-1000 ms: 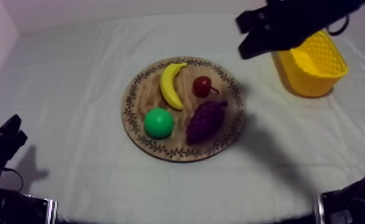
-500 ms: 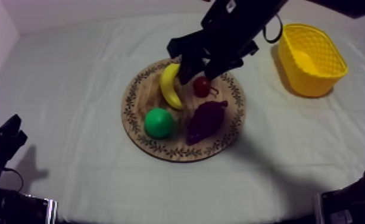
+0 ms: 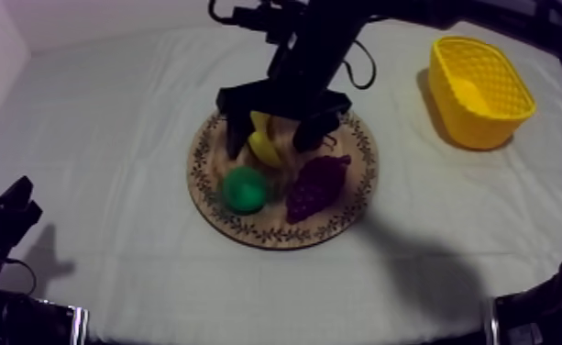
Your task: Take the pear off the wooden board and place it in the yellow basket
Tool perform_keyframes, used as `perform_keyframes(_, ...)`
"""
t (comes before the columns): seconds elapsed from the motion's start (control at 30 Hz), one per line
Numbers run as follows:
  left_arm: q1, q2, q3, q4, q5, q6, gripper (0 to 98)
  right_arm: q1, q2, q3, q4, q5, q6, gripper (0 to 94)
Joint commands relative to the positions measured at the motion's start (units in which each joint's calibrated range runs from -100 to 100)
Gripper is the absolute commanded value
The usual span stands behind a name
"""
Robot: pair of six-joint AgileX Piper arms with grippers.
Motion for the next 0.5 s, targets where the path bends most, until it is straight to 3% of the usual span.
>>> perform_keyframes(0.0,0.0,0.0,-0.1,-0.01,0.0,0.0,0.1,-0.2,3.0,-3.0,-0.4,1.3,-0.2,91.4)
perform_keyframes(0.47,0.0,0.0,-0.1,-0.01,0.0,0.0,0.1,-1.2,14.3,-9.1,-1.4,3.1,-0.6,91.8)
